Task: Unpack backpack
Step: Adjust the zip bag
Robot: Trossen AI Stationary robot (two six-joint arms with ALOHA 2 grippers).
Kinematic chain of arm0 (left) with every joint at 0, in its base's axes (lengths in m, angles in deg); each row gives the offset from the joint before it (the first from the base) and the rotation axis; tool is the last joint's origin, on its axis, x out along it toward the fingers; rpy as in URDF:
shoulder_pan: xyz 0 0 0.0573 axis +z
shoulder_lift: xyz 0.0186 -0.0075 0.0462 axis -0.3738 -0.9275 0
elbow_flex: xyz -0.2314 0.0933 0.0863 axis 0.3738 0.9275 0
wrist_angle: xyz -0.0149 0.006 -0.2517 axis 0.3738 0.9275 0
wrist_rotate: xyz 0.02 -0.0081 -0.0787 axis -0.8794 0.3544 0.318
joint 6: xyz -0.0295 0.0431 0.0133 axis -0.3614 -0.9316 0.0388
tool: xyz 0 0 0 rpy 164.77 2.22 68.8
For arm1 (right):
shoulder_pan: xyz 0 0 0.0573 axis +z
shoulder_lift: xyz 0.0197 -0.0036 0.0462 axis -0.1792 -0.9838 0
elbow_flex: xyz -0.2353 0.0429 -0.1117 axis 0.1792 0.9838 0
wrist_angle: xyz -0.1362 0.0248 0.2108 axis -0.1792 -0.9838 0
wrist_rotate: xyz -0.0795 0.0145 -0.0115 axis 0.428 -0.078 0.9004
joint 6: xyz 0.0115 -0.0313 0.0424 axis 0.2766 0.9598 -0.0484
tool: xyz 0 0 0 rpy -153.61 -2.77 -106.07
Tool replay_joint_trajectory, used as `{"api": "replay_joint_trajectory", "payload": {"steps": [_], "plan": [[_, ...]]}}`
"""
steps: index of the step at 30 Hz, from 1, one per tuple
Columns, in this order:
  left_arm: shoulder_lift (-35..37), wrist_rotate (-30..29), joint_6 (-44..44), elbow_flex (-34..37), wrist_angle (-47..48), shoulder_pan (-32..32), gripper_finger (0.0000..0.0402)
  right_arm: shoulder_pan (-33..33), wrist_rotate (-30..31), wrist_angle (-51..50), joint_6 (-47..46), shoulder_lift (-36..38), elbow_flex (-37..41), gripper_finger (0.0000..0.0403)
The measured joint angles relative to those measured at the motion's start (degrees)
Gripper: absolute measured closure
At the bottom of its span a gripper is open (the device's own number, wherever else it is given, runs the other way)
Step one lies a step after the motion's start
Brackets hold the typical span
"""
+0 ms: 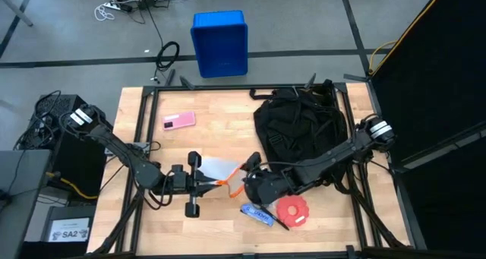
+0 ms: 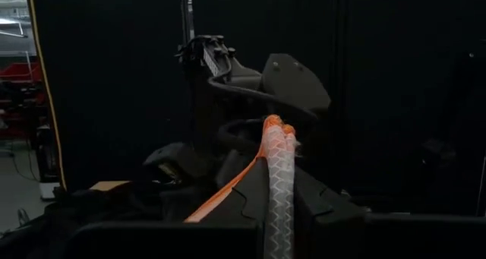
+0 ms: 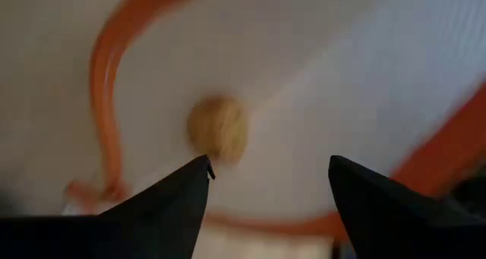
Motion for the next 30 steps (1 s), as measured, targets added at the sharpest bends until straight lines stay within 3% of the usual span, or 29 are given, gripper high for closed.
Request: {"api": "replay_joint_trajectory", "payload": {"steps": [6, 9, 12, 15, 24, 30], "plan": [[0.0, -0.2, 0.6, 0.0, 0.4, 0.0, 0.0402, 0.2, -1.8, -13.7, -19.1, 0.8, 0.1, 0.0182], [0.0, -0.2, 0.6, 0.0, 0.4, 0.0, 0.0402, 0.3, -5.9, -13.4, -24.4, 0.8, 1.9, 0.0188], [0.0, -0.2, 0.6, 0.0, 0.4, 0.0, 0.0402, 0.2, -6.2, -12.7, -27.0, 0.7, 4.7, 0.0192], [0.0, -0.2, 0.6, 0.0, 0.4, 0.0, 0.0402, -0.1, -7.2, -7.3, -29.6, 0.7, 7.7, 0.0194], [0.0, -0.2, 0.6, 0.0, 0.4, 0.0, 0.0402, -1.1, -23.2, 17.9, -36.1, 0.7, 17.1, 0.0187], [0.0, -0.7, 0.6, 0.0, 0.4, 0.0, 0.0402, -2.4, -26.0, 26.5, -40.6, 0.7, 22.2, 0.0184]]}}
